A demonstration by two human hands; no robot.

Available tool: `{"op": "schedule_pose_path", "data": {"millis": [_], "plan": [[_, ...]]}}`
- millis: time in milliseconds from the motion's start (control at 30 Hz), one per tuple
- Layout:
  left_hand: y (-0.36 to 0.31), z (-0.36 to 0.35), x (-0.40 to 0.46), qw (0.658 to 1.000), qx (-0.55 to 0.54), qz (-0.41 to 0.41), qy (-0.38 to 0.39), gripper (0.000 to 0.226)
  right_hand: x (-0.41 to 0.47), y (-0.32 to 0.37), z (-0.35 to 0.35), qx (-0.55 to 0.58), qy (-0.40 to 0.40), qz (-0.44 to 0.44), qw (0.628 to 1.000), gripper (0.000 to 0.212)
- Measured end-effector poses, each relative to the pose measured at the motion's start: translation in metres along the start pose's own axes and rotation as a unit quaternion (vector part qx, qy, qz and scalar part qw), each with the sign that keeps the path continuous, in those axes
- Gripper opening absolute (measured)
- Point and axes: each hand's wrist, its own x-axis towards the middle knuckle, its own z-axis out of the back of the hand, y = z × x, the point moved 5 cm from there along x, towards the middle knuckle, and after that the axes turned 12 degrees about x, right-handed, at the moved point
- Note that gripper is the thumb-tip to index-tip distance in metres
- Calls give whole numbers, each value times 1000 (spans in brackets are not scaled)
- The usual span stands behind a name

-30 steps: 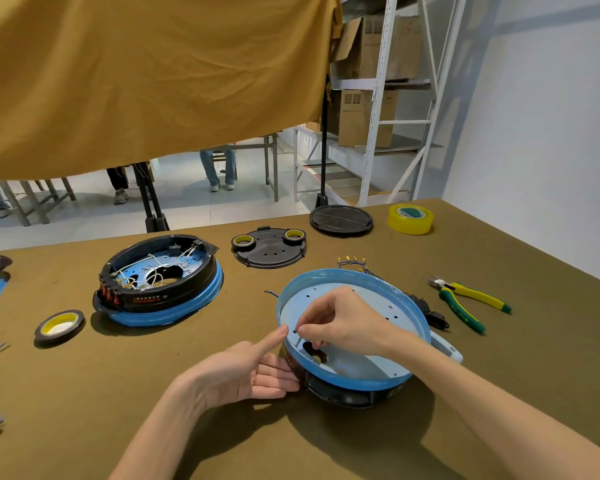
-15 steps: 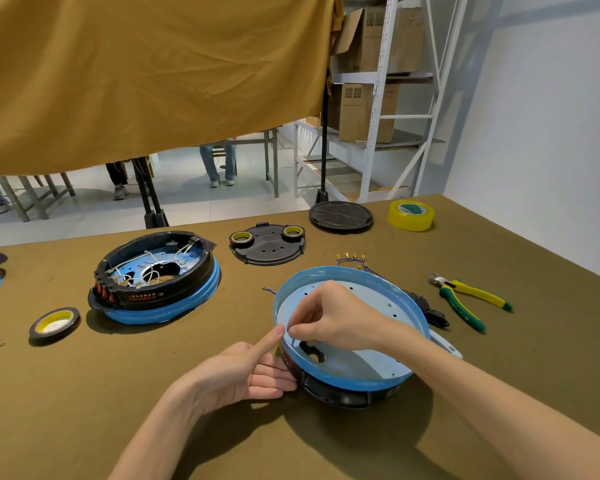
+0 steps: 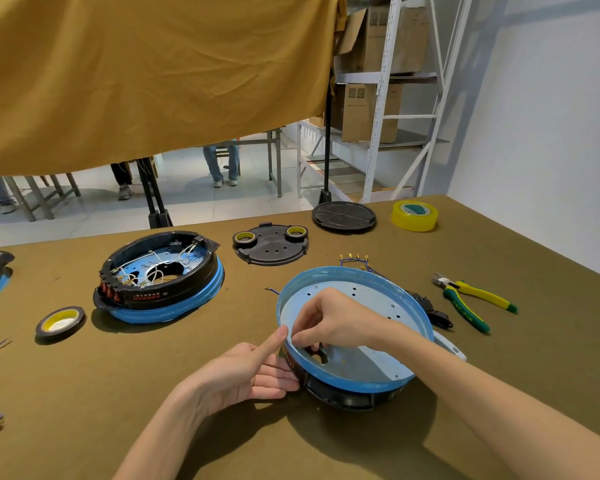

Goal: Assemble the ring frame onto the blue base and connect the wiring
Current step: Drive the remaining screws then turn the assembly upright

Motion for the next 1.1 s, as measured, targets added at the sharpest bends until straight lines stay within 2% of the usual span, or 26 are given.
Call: {"op": "schedule_pose_path", "data": {"millis": [200,433,533,667,800,1100], "plan": [[1,1,1,1000,3,3,3,100,5,-1,0,-21,21,-20,999,8],[3,1,3,1000,8,-1,8,115,6,-1,-2,-40,1,-17,999,7],[2,1,2,1000,5,0,10,112,6,1,-1,-70,-6,-23,997,8],[2,1,1,1000,-1,-3,5,99,3,8,-5,-104,10,13,994,11],[1,0,-1,1000,-4,-5,-1,95,-3,13,-3,-133,33,47,990,7],[3,1,-1,1000,5,-16,0,108,-6,12,-6,-146,28,67,987,11]]}}
